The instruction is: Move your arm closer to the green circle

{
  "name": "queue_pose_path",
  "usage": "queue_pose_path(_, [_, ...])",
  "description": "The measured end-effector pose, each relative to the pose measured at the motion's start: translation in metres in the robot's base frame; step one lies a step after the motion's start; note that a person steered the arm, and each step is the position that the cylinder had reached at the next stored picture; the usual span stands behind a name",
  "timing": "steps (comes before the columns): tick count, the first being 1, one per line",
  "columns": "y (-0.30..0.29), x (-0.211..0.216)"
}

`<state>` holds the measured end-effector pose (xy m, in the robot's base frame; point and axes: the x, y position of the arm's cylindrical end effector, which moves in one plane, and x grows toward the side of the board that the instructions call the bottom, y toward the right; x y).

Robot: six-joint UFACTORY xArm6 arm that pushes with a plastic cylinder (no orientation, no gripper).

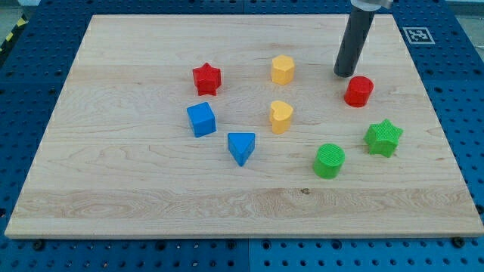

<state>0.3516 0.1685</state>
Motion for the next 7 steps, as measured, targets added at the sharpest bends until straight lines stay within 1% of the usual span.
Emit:
queue_pose_path(2, [0.0, -0.001])
queue_pose_path(4, [-0.034, -0.001])
queue_pose_path(5, [-0.04, -0.001])
queue_pose_path(7, [-0.04, 0.015])
